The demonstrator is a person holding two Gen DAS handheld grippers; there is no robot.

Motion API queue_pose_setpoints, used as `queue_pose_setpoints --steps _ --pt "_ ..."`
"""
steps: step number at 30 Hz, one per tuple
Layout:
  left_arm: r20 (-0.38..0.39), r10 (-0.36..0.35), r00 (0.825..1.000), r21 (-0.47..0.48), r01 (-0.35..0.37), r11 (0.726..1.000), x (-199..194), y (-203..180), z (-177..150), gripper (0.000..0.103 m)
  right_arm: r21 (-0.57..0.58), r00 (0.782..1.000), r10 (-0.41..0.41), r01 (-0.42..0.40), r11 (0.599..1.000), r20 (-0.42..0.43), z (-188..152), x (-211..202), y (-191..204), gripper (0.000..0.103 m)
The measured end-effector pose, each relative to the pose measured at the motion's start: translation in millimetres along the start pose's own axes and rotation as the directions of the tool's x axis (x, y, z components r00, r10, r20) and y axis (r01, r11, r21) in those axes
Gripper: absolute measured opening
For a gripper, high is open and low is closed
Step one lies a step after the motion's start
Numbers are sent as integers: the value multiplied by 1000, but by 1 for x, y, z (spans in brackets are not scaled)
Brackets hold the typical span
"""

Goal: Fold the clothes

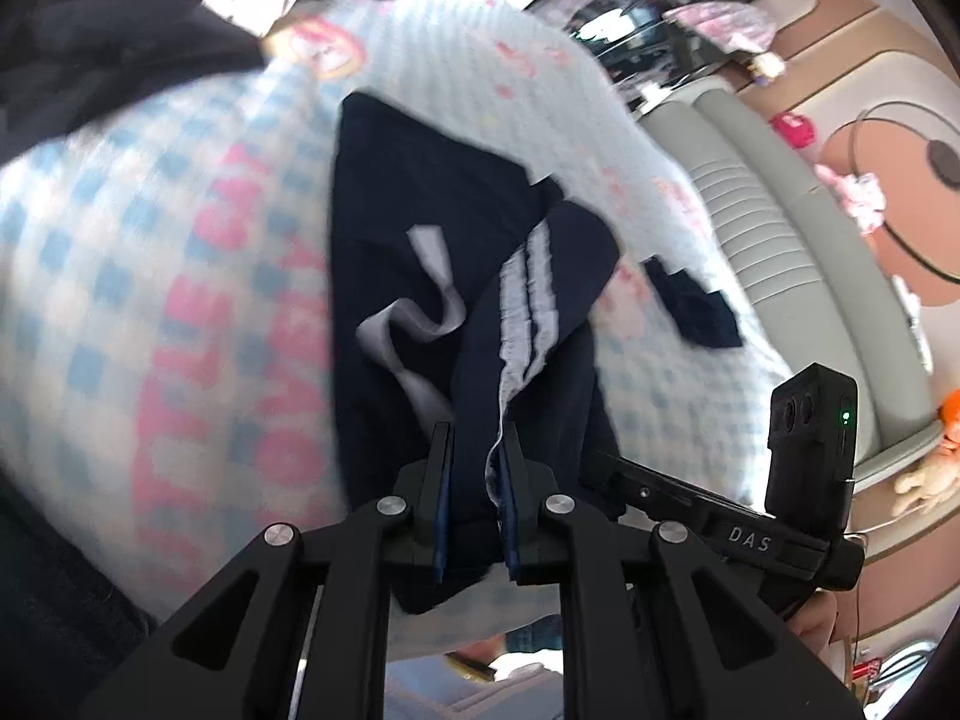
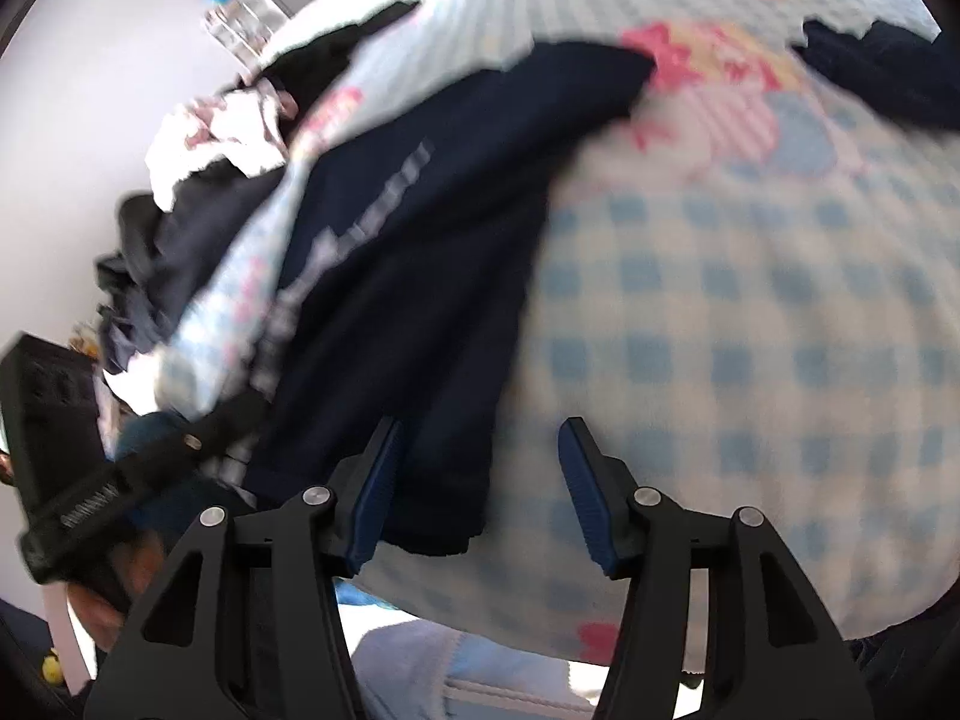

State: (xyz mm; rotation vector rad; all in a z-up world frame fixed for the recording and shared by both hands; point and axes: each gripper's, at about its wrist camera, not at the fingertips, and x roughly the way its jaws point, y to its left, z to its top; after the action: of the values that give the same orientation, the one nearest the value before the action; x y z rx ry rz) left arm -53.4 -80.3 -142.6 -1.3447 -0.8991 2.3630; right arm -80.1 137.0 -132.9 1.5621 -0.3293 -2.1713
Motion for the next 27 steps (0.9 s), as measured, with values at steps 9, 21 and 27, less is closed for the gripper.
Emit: queue_pose_setpoints --steps 9,21,27 --pt "61 -100 993 -84 105 991 -12 15 3 15 65 997 60 -62 996 42 -4 -18 -12 55" --pt "36 79 996 5 -79 997 -11 7 -1 15 56 998 28 -30 998 50 -4 -18 -17 55" --pt "9 66 998 4 -66 998 -5 6 -2 16 41 998 27 -29 999 52 -1 -13 -9 56"
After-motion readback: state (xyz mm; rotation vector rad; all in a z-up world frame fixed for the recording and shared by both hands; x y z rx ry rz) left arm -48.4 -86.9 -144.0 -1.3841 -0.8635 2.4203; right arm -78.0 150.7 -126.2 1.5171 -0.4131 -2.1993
